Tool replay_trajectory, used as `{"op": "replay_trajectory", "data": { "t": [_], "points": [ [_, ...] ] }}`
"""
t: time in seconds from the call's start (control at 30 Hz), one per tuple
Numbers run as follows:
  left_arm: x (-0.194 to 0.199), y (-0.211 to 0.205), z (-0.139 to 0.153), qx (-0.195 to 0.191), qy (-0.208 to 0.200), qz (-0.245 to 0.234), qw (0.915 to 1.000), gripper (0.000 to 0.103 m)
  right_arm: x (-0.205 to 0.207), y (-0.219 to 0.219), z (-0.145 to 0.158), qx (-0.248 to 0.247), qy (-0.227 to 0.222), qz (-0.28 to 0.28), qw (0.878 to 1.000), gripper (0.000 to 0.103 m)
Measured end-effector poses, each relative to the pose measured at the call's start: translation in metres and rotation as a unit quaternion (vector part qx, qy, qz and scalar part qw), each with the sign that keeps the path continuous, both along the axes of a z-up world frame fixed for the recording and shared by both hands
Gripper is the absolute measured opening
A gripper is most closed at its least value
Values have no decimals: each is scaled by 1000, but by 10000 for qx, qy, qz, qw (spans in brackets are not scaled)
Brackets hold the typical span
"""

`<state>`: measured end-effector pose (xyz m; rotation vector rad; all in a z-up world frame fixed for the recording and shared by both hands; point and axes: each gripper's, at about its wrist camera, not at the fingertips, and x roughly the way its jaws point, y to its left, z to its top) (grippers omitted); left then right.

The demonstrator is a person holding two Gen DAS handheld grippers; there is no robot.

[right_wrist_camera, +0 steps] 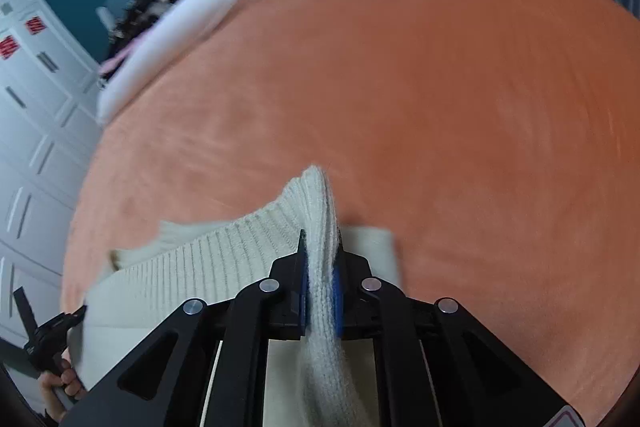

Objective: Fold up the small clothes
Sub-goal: 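Smooth the folded cardigan with both open grippers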

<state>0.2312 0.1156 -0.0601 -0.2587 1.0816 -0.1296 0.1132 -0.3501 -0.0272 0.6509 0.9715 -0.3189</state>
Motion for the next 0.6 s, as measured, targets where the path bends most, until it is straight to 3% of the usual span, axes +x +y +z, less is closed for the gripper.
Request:
{"op": "replay_trajectory", "data": {
  "t": [0.1,0.23,0.3,0.33,0.4,0.47,0.53,0.6],
  "points": [
    [-2,-18,5,423,-104,-82,9990,15,8,18,19,-431,-62,161,9989,8],
    [-2,-9,14,251,-15,41,9997,21,1,26,47,-1024,-51,-131,9946,19],
    [-13,-6,33,283,-226,141,9992,39,-14,41,69,-1249,-301,-65,9917,24],
    [-21,-7,43,281,-380,217,9986,43,-15,52,79,-1195,-445,135,9917,24],
    [-43,-21,64,-52,-670,111,9977,63,-10,93,85,-918,-627,758,9909,24],
    [-61,-47,71,-205,-696,-161,9972,72,1,141,78,-457,-691,1422,9864,24],
    [-74,-78,66,-186,-571,-567,9966,74,11,174,66,-45,-694,1830,9807,24],
    [-79,-98,49,156,-413,-820,9957,74,18,191,53,-143,-511,2079,9767,22]
  ]
}}
